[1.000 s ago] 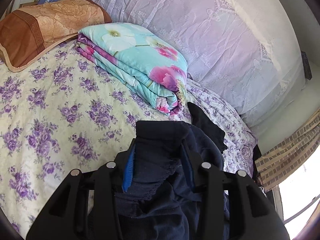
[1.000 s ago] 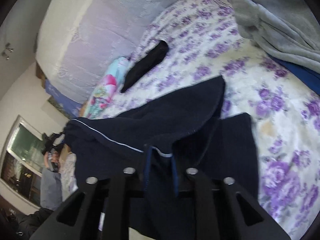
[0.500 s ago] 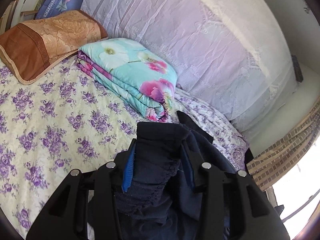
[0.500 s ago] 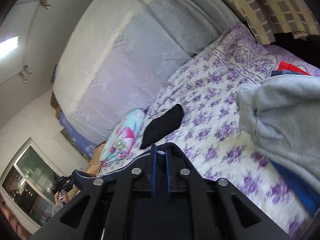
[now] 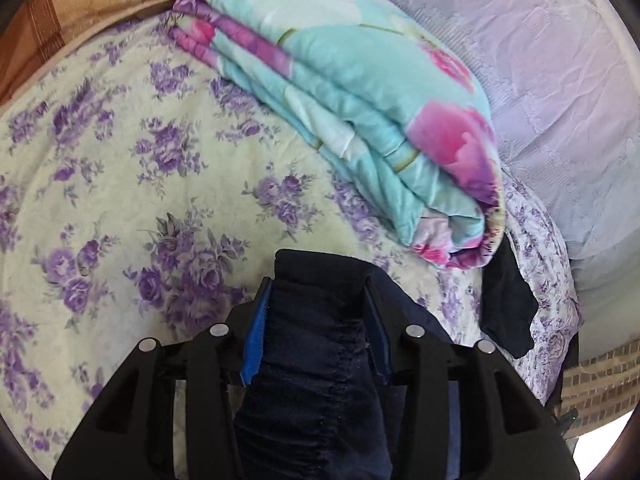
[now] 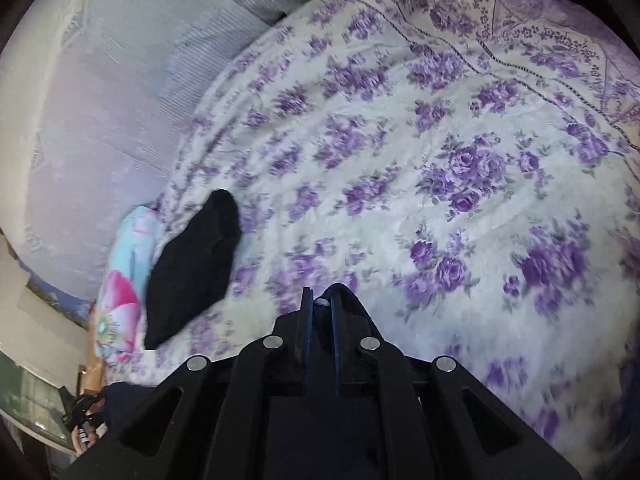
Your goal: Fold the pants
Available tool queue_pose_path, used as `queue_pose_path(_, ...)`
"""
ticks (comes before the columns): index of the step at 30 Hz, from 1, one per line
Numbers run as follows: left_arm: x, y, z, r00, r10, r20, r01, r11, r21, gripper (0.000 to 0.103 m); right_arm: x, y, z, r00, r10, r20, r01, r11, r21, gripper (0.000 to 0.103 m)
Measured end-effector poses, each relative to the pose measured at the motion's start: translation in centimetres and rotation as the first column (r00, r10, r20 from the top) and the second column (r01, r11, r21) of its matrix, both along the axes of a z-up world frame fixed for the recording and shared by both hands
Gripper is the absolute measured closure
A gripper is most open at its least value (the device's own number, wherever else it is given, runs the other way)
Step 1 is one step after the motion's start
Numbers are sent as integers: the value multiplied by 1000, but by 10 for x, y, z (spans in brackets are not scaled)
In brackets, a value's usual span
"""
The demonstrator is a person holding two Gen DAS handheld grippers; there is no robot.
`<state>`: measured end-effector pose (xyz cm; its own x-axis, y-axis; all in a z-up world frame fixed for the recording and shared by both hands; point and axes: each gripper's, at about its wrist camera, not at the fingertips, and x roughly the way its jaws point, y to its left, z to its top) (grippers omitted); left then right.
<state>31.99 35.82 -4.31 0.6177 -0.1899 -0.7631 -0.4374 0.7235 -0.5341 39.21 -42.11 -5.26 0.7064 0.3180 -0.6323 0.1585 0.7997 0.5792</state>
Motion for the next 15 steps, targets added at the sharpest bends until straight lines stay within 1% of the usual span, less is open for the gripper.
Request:
queue_pose_path(1, 0, 3, -7, 1000, -7, -1, 7, 1000, -23, 59, 5, -1, -9, 1000, 0, -26, -1, 1000, -15, 95)
queue_pose_path(3, 0, 11, -19, 1000, -14, -9, 13, 998, -56, 51, 8, -3, -24, 998, 15, -60, -16, 1000, -2, 94)
queue_pose_path(4, -2, 16, -24, 1000, -15, -6, 15, 997, -77, 44, 7, -5, -29, 998, 26, -63, -25, 1000, 18, 92)
queue_pose_path(5, -4, 19, -26, 1000, -15, 1, 15, 995, -101, 41, 5, -9, -31, 998, 27, -56, -24, 998, 53, 84)
queue_pose_path(6, -8, 21, -27, 1000, -16, 11, 17, 992, -126, 40, 0, -16, -32, 999, 9, -53, -4, 995, 100, 78)
queue_pose_path(7, -13, 23, -25, 1000, -21, 21, 24, 989, -147, 34, -8, -22, -29, 999, -17, -46, 23, 991, 128, 66)
queue_pose_path(8, -19, 24, -22, 999, -25, 24, 28, 988, -150, 29, -16, -26, -23, 999, -32, -38, 36, 992, 121, 62)
queue_pose_path(9, -25, 24, -18, 999, -27, 23, 30, 989, -144, 26, -25, -28, -16, 999, -26, -26, 29, 994, 102, 62)
queue_pose_path(10, -34, 24, -12, 999, -39, 33, 44, 990, -132, 22, -32, -27, -10, 1000, 2, -14, 0, 996, 88, 62)
queue_pose_path(13, -64, 26, 0, 996, -71, 58, 77, 991, -113, 18, -61, -11, 1, 993, 115, -14, -114, 993, 34, 62)
queue_pose_path(14, -77, 28, 2, 995, -79, 64, 86, 990, -113, 17, -71, -1, 2, 987, 159, -24, -159, 987, -1, 62)
queue_pose_path(15, -90, 31, 2, 995, -81, 66, 88, 990, -114, 17, -79, 6, 3, 983, 179, -32, -181, 982, -50, 62)
